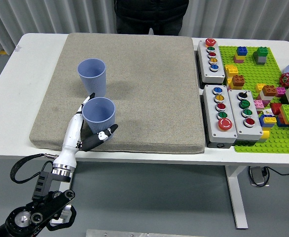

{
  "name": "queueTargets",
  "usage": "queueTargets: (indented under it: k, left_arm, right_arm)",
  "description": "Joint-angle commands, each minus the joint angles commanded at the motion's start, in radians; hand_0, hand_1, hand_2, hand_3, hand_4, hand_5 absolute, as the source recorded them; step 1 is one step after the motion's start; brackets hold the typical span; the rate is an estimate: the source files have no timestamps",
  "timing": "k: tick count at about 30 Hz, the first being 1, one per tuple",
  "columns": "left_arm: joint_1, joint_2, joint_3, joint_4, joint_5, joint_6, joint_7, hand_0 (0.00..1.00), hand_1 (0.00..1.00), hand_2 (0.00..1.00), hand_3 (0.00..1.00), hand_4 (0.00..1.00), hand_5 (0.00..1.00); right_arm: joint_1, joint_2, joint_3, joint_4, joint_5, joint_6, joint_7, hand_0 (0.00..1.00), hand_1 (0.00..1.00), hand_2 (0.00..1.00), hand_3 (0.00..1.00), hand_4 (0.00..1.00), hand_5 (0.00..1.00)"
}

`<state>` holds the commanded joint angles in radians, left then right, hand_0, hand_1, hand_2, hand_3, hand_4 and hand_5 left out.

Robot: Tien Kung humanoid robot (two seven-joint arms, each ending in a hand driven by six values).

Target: Pick cup pour cup place

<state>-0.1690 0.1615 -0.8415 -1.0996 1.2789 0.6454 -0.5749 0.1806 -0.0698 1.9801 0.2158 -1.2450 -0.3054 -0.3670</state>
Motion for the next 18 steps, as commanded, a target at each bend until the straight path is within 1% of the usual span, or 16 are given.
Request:
queueTargets:
  k: [12, 17, 18]
  left_arm:
    - [0.037, 0.036, -0.022, -0.056, 0.016, 0.0, 0.002, 0.897, 0.92, 0.998, 0.998, 0.998, 0.602]
    - [0.058, 0.059, -0.017, -0.095, 0.022, 0.0, 0.006, 0.898, 0.922, 0.998, 0.998, 0.998, 0.61]
    - [0.064, 0.068, -0.015, -0.111, 0.024, 0.0, 0.007, 0.898, 0.922, 0.998, 0.998, 0.998, 0.61]
  right_arm:
    - [0.003, -0.001, 0.002, 0.0, 0.001, 0.001, 0.001, 0.674, 0.614, 0.566, 0.573, 0.002, 0.177]
    - [0.003, -0.001, 0.003, 0.0, -0.002, 0.002, 0.0, 0.674, 0.614, 0.566, 0.573, 0.002, 0.176]
    - [0.003, -0.001, 0.004, 0.0, -0.001, 0.002, -0.001, 0.674, 0.614, 0.566, 0.573, 0.002, 0.176]
